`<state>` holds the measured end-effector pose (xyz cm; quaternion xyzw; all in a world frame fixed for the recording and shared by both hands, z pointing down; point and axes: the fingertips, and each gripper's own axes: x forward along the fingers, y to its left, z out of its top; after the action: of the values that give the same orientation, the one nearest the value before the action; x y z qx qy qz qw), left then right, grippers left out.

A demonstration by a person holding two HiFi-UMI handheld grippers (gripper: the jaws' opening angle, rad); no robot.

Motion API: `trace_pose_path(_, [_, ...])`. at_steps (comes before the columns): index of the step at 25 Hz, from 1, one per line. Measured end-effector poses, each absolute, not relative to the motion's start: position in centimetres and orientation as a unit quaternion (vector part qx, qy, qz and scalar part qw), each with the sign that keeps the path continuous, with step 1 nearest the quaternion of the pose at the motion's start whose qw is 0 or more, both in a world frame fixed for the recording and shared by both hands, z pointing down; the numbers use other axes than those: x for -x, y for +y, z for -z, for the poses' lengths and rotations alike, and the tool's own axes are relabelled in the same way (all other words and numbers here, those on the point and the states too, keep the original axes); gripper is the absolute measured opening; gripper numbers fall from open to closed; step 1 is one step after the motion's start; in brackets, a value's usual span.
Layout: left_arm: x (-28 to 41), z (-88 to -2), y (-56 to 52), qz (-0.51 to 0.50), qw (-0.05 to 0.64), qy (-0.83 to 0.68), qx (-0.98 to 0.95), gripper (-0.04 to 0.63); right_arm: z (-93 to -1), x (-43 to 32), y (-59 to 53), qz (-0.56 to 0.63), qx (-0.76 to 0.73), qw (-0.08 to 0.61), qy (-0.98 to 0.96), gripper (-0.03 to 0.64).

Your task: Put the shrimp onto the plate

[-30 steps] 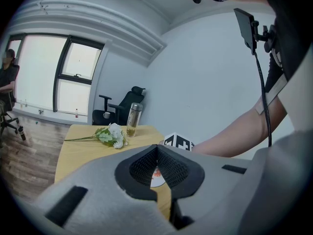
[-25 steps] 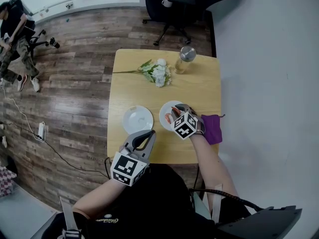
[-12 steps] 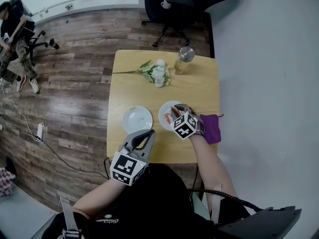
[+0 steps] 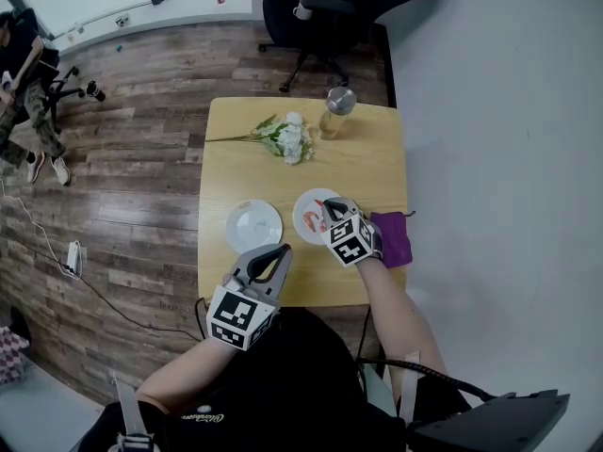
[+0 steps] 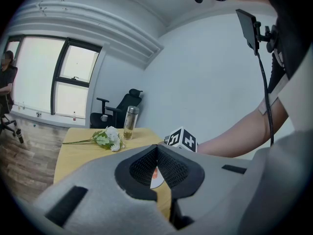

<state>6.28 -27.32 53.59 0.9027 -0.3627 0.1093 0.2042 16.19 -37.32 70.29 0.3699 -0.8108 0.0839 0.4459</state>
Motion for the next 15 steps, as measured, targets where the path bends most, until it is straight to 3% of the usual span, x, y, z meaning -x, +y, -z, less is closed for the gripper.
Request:
trace_pose_path(7, [-7.1,-52.9,-27.0,-0.103,0.199,-0.354,-0.908,0.003,-64.5,-16.6,-37.6,-0.145,-0.455,0.301,-0.826,0.002])
trace_pose_path(15, [-7.5,-51.6,-26.7,-0.095,0.186,-0.348,-0.914,0.002,-54.8,-16.3,-35.4,-0.125,-0.495,0.171,-0.842,0.002])
